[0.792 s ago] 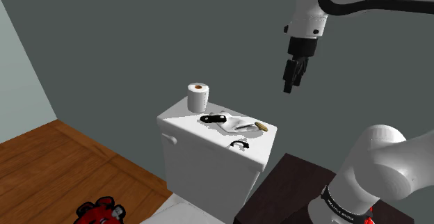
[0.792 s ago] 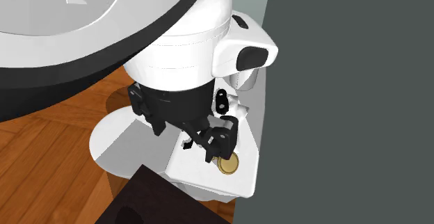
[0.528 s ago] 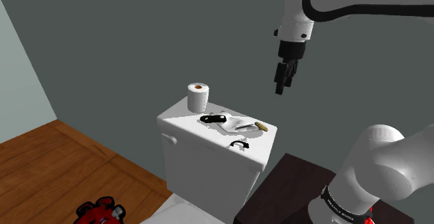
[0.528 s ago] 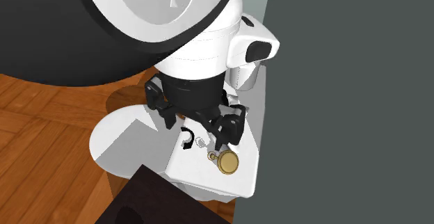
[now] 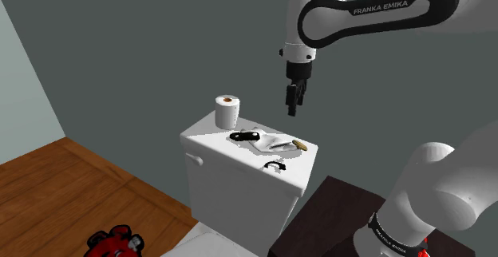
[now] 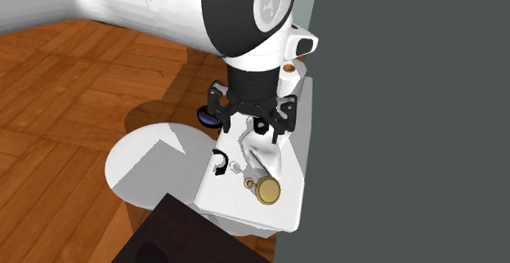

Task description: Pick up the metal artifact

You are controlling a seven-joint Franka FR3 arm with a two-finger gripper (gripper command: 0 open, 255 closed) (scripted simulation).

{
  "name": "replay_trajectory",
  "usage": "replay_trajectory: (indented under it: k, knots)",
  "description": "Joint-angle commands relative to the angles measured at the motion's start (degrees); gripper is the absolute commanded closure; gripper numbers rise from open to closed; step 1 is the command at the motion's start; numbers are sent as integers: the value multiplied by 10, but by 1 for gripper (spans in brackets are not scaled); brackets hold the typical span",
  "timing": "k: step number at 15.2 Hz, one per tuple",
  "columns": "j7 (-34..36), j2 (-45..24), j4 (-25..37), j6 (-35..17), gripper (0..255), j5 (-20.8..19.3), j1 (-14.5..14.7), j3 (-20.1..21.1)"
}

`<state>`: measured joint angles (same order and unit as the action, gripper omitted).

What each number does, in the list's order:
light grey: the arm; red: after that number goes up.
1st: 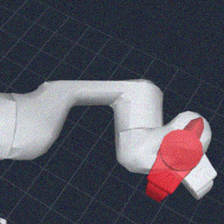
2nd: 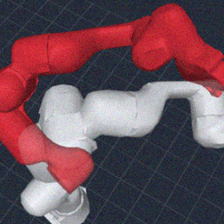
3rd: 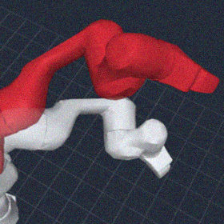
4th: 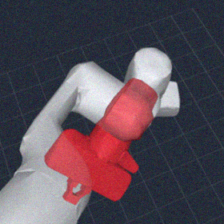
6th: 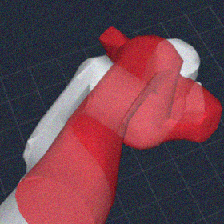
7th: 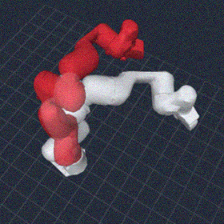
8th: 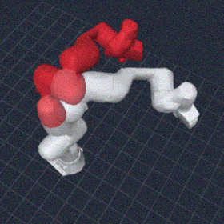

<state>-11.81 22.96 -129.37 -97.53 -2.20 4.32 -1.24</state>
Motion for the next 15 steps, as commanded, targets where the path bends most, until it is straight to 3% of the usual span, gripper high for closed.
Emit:
replay_trajectory:
  k: [1, 15]
  knots:
    - [-13, -46, 18, -24, 0, -6, 7, 4]
    - [-83, -343, 199, -109, 0, -66, 41, 36]
